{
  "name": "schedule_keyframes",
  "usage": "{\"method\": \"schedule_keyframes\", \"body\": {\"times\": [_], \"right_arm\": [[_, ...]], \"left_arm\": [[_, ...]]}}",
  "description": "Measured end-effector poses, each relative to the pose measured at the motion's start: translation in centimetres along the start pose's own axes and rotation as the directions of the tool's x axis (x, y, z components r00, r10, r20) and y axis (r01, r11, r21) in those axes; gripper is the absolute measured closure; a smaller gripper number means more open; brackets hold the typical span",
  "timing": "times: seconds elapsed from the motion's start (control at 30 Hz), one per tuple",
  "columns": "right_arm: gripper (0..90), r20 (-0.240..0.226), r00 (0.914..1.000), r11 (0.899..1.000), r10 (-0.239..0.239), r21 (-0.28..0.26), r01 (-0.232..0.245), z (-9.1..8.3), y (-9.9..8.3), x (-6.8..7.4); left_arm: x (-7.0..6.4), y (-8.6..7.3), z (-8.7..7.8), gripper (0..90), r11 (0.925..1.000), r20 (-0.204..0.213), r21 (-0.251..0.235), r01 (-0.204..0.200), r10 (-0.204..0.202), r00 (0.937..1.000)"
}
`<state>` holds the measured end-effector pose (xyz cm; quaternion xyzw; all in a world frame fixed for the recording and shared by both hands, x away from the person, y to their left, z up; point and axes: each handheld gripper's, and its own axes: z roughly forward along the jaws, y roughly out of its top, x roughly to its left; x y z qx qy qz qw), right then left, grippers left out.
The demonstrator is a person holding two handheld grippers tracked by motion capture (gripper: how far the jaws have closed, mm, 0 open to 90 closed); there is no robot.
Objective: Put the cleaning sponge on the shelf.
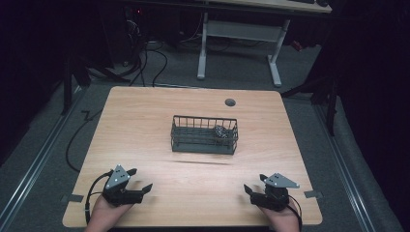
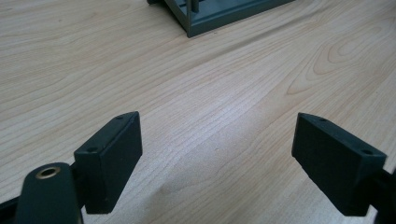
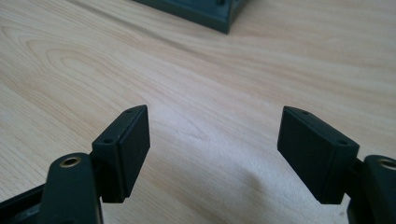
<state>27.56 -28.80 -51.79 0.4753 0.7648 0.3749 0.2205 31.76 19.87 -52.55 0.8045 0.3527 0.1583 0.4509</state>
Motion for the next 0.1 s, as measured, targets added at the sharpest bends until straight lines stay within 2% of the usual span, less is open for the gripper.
{"method": "schedule_keyframes", "body": {"times": [0.1], "right_arm": [[24.9,-0.011,0.9994,0.999,0.031,-0.018,-0.032,0.0,-0.06,-0.5]], "left_arm": [[-0.17,0.06,-0.08,16.6,1.0,-0.003,0.0,-0.009,0.009,1.0]]}}
